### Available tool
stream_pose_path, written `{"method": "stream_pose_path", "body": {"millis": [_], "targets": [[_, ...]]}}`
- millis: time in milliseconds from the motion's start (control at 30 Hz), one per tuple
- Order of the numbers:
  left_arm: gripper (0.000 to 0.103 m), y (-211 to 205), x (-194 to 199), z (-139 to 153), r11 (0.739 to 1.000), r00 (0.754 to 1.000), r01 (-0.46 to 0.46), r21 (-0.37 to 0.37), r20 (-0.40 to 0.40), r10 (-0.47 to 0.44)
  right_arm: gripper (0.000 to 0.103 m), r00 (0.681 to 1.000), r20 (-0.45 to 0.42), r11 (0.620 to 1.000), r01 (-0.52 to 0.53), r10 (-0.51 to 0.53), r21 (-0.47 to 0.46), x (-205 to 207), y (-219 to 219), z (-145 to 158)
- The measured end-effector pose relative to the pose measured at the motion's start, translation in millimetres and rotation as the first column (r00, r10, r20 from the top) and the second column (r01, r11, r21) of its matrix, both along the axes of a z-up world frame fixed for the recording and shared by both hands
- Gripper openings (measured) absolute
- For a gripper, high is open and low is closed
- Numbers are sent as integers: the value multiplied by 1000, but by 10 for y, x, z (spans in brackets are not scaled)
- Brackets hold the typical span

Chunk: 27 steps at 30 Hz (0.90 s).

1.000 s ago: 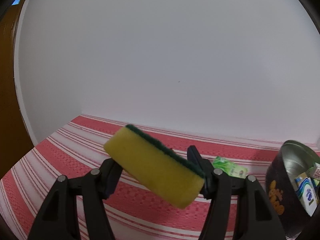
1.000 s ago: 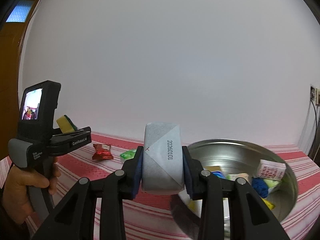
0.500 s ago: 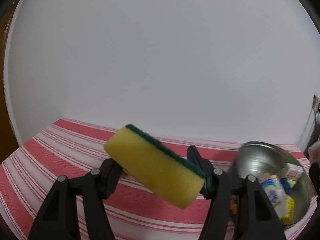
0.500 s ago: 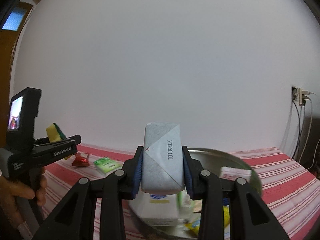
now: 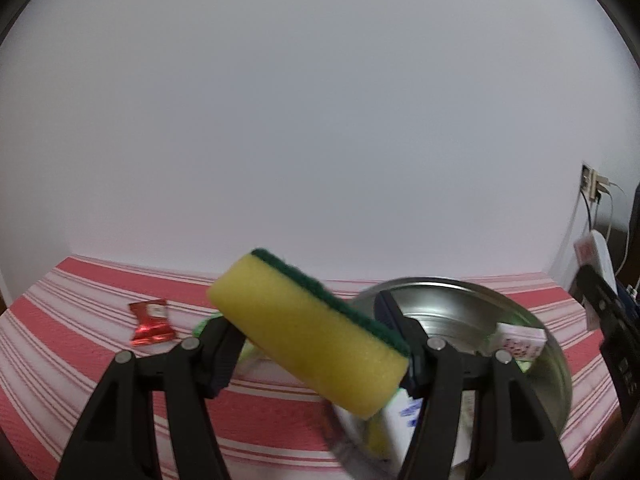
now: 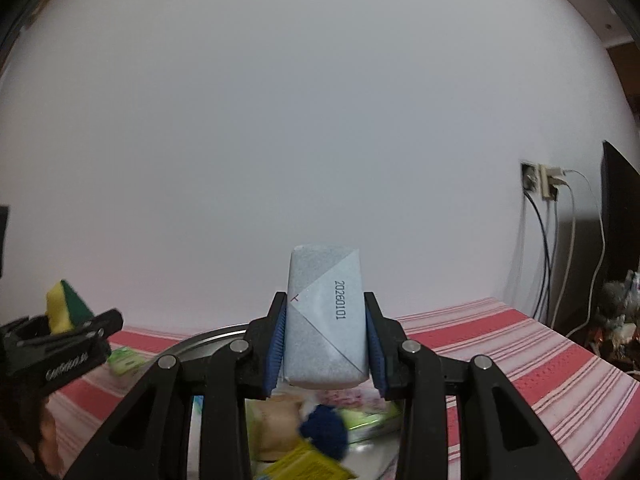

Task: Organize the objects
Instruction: 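Lower the white soap into the tin with the right gripper while the left lowers the sponge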

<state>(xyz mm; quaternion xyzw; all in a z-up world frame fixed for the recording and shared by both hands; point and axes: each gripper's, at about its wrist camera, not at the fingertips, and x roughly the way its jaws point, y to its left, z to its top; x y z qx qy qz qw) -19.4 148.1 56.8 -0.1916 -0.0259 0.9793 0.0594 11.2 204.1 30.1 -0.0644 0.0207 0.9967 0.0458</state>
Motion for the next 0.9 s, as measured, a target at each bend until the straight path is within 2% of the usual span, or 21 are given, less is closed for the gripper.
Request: {"method": "stream_pose_path", "body": {"millis": [100, 133, 233, 267, 400, 633, 900], "targets": [[63, 155, -52, -28, 1000, 1000, 26, 5, 8, -26, 39, 999, -4, 999, 32, -32, 28, 57, 82, 41], [63, 221, -58, -35, 999, 999, 35, 6, 11, -35, 39, 999, -4, 999, 39, -39, 38, 77, 227, 125], [63, 402, -73, -57, 998, 998, 57, 8, 24, -57, 39, 998, 7, 995, 61, -62, 76, 18, 207, 97], [63, 469, -83, -67, 998, 997, 67, 10, 31, -67, 39, 998, 12, 995, 63, -64, 79, -52, 251, -26], [63, 690, -92, -95, 995, 994, 99, 11, 46, -100, 39, 998, 35, 994, 56, -60, 95, -187, 397, -180], [63, 836, -111, -193, 992, 988, 130, -3, 87, -129, 39, 990, 130, 994, 37, -50, 100, -477, 622, -310], [63, 883, -168, -250, 990, 985, 137, -26, 108, -133, 39, 982, 189, 991, -27, 1, 133, -466, 487, -451]]}}
